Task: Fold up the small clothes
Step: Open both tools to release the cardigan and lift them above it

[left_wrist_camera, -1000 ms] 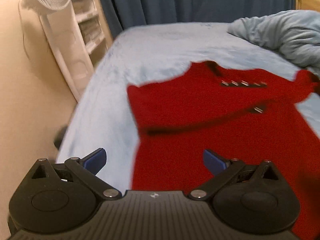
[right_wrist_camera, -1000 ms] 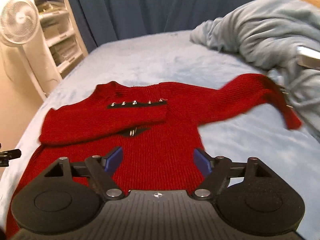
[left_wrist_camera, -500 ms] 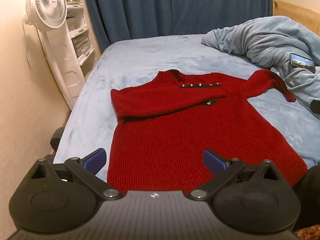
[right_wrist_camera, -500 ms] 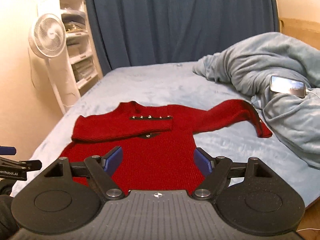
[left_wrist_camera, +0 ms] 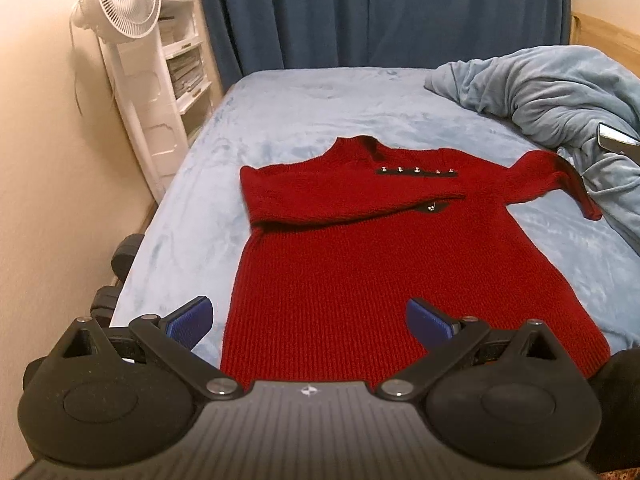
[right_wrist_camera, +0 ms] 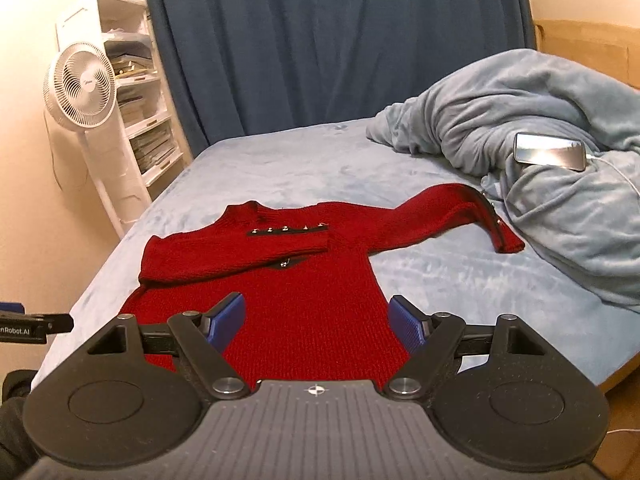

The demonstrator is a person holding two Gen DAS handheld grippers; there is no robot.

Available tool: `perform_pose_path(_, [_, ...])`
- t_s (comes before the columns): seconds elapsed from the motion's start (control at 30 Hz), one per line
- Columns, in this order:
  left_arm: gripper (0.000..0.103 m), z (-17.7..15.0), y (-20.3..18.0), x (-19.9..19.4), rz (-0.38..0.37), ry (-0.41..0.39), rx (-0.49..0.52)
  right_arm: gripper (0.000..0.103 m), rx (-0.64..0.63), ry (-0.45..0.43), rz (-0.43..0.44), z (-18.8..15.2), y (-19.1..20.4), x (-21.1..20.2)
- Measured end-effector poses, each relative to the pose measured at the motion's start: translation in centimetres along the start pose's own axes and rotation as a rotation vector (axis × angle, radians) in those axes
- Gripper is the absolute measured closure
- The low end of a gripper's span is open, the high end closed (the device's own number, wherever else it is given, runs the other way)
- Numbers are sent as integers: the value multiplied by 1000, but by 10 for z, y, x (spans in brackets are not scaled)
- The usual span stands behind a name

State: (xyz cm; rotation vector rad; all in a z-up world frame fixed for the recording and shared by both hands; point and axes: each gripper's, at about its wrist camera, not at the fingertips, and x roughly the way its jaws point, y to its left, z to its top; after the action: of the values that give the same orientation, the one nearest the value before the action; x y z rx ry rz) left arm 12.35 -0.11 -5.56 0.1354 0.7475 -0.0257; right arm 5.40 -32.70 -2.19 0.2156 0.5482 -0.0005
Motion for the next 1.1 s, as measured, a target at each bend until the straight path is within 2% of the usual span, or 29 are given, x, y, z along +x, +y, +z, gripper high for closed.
perform_pose_path(0.3, [0, 6, -3, 17, 11, 42, 3, 23, 37, 31, -16, -3, -14, 17])
perform_pose_path(0.9, [0, 24, -13, 47, 16, 69, 11, 23, 60, 59, -44, 6, -40, 50])
perform_pose_path(1.1, [0, 26, -19, 58, 19, 87, 27, 23, 122, 41, -98, 24, -73, 75])
